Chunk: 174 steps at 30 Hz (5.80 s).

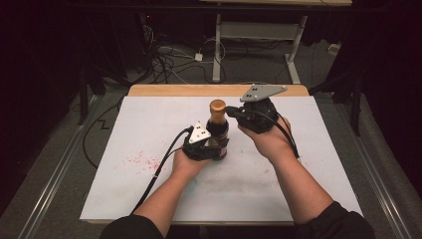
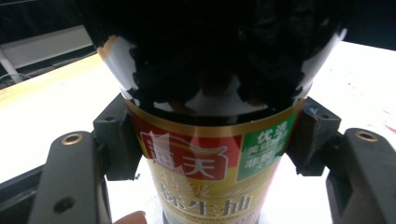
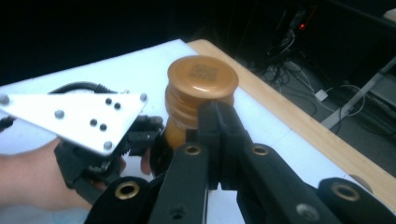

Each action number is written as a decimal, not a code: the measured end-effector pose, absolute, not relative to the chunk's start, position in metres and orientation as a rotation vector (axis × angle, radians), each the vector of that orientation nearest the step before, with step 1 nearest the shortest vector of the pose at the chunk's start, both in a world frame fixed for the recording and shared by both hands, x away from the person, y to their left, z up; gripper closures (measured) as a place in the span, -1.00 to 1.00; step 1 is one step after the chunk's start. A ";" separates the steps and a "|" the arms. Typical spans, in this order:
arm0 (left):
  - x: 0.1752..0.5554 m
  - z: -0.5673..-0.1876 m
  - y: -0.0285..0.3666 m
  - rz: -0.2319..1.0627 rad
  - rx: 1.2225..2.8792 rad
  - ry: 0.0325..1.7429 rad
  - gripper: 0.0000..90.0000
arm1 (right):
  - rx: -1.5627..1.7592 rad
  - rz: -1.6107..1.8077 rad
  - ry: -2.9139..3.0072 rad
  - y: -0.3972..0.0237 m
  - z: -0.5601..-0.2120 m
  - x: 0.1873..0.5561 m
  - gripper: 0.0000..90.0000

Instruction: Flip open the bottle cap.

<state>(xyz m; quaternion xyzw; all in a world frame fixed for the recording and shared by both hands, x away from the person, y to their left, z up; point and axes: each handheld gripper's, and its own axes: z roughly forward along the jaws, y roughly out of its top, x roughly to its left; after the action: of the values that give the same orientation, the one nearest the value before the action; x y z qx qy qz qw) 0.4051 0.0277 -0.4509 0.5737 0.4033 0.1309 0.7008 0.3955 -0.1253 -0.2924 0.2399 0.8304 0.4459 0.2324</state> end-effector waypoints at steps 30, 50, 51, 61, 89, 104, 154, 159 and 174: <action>0.405 -0.451 0.028 0.274 1.269 0.900 -0.35 | 0.670 1.257 2.314 -0.131 -0.299 0.394 1.00; 0.403 -0.452 0.027 0.294 1.263 0.901 -0.35 | 0.646 1.189 2.334 -0.123 -0.289 0.392 1.00; 0.403 -0.452 0.027 0.293 1.260 0.902 -0.35 | 0.645 1.193 2.332 -0.123 -0.289 0.392 1.00; 0.404 -0.452 0.028 0.288 1.255 0.906 -0.35 | 0.658 1.233 2.311 -0.121 -0.288 0.394 1.00; 0.403 -0.452 0.028 0.289 1.248 0.903 -0.35 | 0.632 1.297 2.264 -0.106 -0.273 0.401 1.00; 0.403 -0.453 0.029 0.285 1.245 0.902 -0.36 | 0.619 1.327 2.262 -0.093 -0.271 0.408 1.00; 0.404 -0.449 0.032 0.242 1.256 0.931 -0.40 | 0.876 1.305 2.319 -0.175 -0.423 0.409 0.49; 0.405 -0.453 0.037 0.192 1.263 0.967 -0.61 | 0.881 1.318 2.307 -0.180 -0.438 0.406 -0.02; 0.392 -0.477 0.069 0.158 1.310 1.044 -1.00 | 0.959 1.329 2.229 -0.190 -0.465 0.395 -1.00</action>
<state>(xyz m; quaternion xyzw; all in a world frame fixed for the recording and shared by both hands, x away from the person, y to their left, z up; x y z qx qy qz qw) 0.3921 0.0685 -0.4768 0.5805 0.4627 0.0698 0.6664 0.3945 -0.1903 -0.4651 0.3407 0.7914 0.4720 0.1864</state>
